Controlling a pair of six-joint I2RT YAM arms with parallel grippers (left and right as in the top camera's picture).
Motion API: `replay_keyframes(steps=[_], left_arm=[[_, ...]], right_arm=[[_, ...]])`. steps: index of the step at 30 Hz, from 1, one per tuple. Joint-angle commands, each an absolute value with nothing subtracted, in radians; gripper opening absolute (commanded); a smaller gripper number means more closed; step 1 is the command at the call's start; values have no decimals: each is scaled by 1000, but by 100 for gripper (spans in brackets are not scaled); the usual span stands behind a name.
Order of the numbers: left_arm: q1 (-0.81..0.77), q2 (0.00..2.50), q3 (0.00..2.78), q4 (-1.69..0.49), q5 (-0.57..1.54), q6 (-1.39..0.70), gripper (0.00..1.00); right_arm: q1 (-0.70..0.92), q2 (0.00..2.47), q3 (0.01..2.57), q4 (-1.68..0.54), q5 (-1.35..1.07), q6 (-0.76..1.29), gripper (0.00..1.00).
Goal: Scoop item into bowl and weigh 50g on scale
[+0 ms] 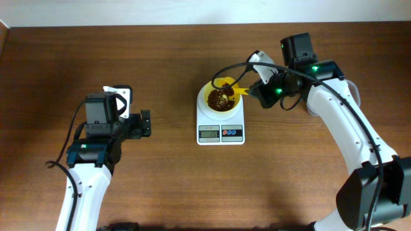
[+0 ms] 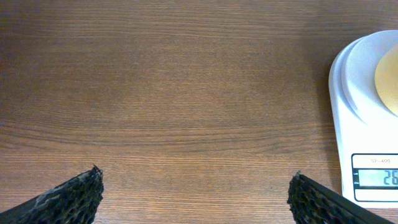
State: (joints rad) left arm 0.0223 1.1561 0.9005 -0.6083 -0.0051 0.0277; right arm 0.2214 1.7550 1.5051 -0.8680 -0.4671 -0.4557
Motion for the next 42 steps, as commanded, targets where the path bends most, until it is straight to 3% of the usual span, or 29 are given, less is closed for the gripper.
replay_keyframes(steps=[1, 6, 16, 26, 42], left_arm=[[27, 1161, 898, -606, -12, 43, 99], [27, 1161, 898, -606, -12, 43, 99], [27, 1161, 898, -606, -12, 43, 99], [27, 1161, 898, -606, -12, 43, 99], [27, 1161, 898, -606, -12, 43, 99]], right_arm=[[256, 1719, 1526, -879, -430, -484, 4], [274, 1719, 1526, -871, -315, -482, 4], [280, 1719, 1526, -869, -501, -452, 4], [279, 1719, 1526, -855, -505, -334, 4], [280, 1719, 1526, -855, -448, -756, 4]])
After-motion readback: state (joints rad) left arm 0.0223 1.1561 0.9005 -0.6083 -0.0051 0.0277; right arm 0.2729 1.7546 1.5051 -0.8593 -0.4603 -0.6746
